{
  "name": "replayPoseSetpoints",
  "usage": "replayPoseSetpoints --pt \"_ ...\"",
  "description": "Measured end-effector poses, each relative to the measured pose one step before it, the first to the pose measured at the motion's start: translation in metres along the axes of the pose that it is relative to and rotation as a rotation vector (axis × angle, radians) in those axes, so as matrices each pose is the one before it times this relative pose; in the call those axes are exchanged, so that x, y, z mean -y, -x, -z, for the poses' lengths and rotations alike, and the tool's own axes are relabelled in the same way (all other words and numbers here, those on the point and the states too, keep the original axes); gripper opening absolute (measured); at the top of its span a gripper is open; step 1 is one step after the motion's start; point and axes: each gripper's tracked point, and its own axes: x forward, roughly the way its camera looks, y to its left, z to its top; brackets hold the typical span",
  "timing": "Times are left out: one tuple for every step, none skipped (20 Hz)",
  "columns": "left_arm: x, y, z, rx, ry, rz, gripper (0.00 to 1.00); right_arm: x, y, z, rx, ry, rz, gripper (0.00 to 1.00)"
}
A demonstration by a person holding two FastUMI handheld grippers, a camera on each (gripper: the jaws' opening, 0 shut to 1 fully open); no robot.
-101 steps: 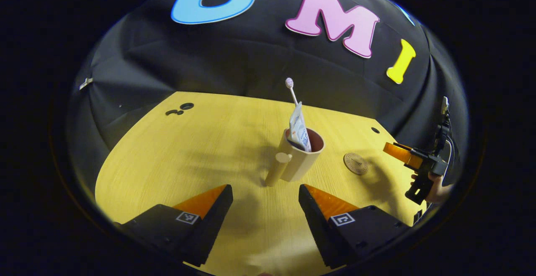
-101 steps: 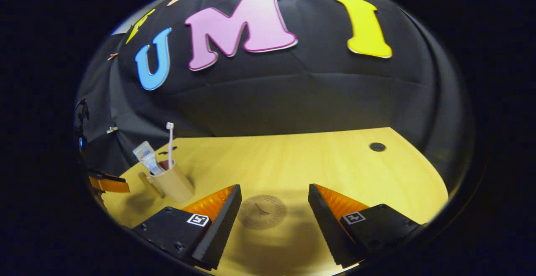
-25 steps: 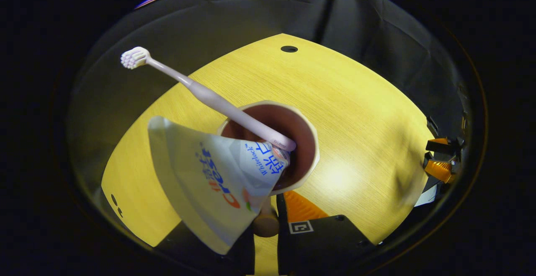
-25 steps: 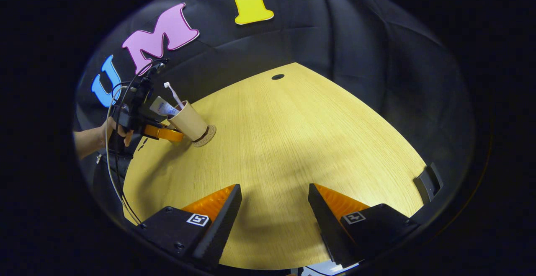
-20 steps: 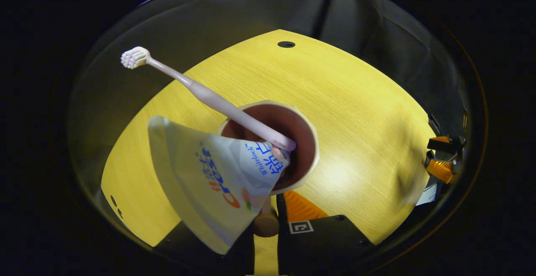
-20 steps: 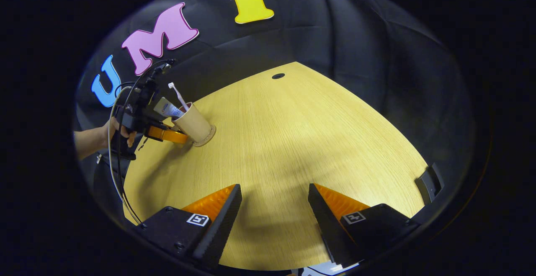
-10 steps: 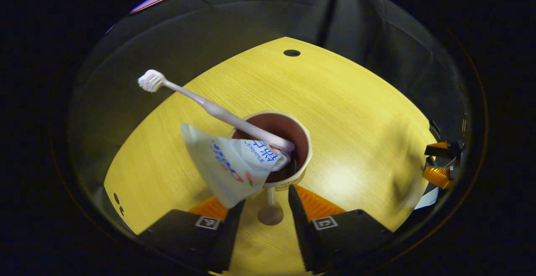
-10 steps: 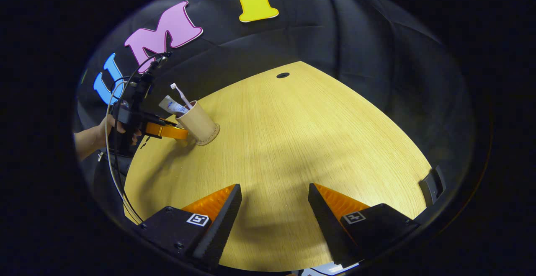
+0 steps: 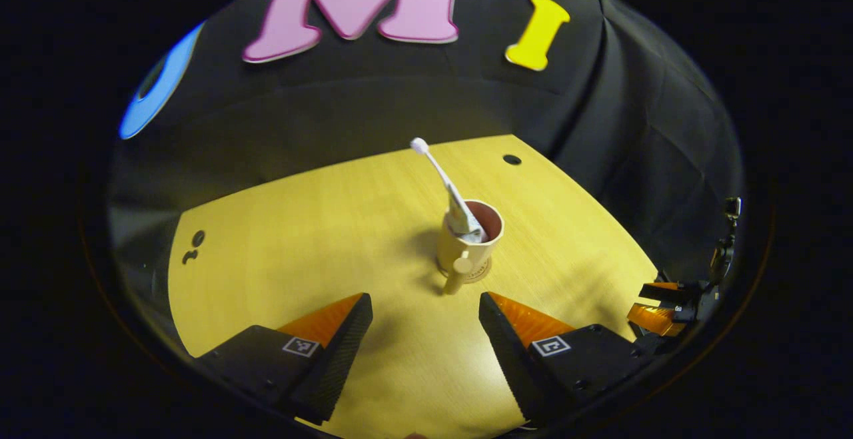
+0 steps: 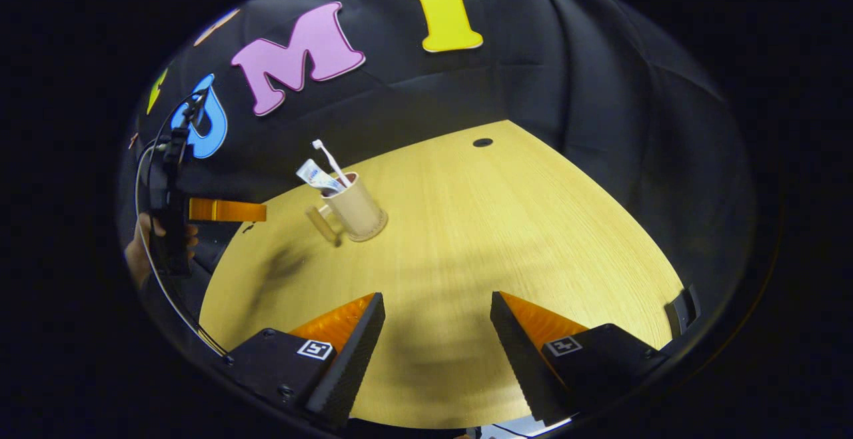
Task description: Put the toothbrush and toothpaste on the desktop into the cup, then pick up the cup and place it on the coaster on the desktop.
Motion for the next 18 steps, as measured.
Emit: replayPoseSetpoints --pt "-0.00653 0.01397 0.00526 0.03873 0.02624 -0.02968 1.00 -0.00931 0.00544 -0.00641 0.01835 0.00709 -0.00996 0.98" --pt "-0.00652 0.01539 0.00453 0.03916 0.02585 -0.02628 1.00 -0.00922 0.00530 -0.00722 0.02112 0.00855 -0.00341 0.98" --pt "-0.00810 0.01678 0.00375 0.03740 0.02582 -0.02451 1.00 -0.00774 0.00437 -0.00603 0.02200 0.00572 -0.00497 0.98" --pt "-0.00807 0.01573 0.00379 0.03716 0.02492 -0.02548 1.00 -0.00950 0.00548 -0.00691 0.02007 0.00309 -0.00705 0.98" --pt "-0.01027 0.01745 0.00344 0.03632 0.02991 -0.02472 1.00 -0.00898 0.00578 -0.00534 0.01504 0.00128 -0.00683 0.98" --pt "-0.00775 0.01937 0.00107 0.03121 0.03144 -0.01235 1.00 -0.00895 0.00597 -0.00465 0.01302 0.00046 -0.01048 0.98" --pt "-0.00787 0.02251 0.00040 0.02909 0.02626 -0.00912 1.00 -0.00853 0.00658 -0.00279 0.00934 0.00102 -0.01061 0.98" --pt "-0.00809 0.01864 0.00005 0.02836 0.01702 -0.01622 0.98 -0.00857 0.00709 -0.00208 0.00600 0.00218 -0.01108 0.98" --pt "-0.00873 0.01615 0.00148 0.02673 0.01029 -0.02085 0.98 -0.00799 0.00720 -0.00197 0.00723 0.00328 -0.01013 0.98" --pt "-0.00914 0.01580 -0.00003 0.03050 0.00652 -0.02434 0.98 -0.00800 0.00766 -0.00181 0.01013 0.00365 -0.00687 0.98" --pt "-0.00947 0.01611 0.00112 0.02955 0.00851 -0.02075 0.98 -0.00669 0.00827 -0.00081 0.00968 0.00268 -0.00622 0.98" --pt "-0.00716 0.01505 -0.00024 0.02578 0.01191 -0.01377 0.98 -0.00637 0.00793 -0.00011 0.00884 0.00188 -0.00504 0.98" --pt "-0.00734 0.01499 0.00096 0.02241 0.01193 -0.00940 0.98 -0.00619 0.00843 0.00030 0.00919 0.00306 -0.00348 0.98" --pt "-0.00689 0.01511 -0.00042 0.01756 0.01008 -0.01035 0.98 -0.00548 0.00923 0.00079 0.00883 0.00297 -0.00277 0.98" --pt "-0.00749 0.01376 0.00070 0.01500 0.00759 -0.00823 0.98 -0.00476 0.00857 0.00017 0.00928 0.00206 -0.00052 0.98" --pt "-0.00687 0.01164 -0.00027 0.01398 0.00391 -0.00896 0.98 -0.00439 0.00776 0.00004 0.01020 0.00060 0.00001 0.98" --pt "-0.00487 0.00805 0.00400 0.00551 0.00086 -0.00985 0.98 -0.00425 0.00699 0.00092 0.00899 -0.00050 -0.00124 0.98" --pt "-0.00597 0.00889 0.00153 0.00988 -0.00381 -0.00621 0.98 -0.00345 0.00680 0.00124 0.00464 0.00022 0.00121 0.98"
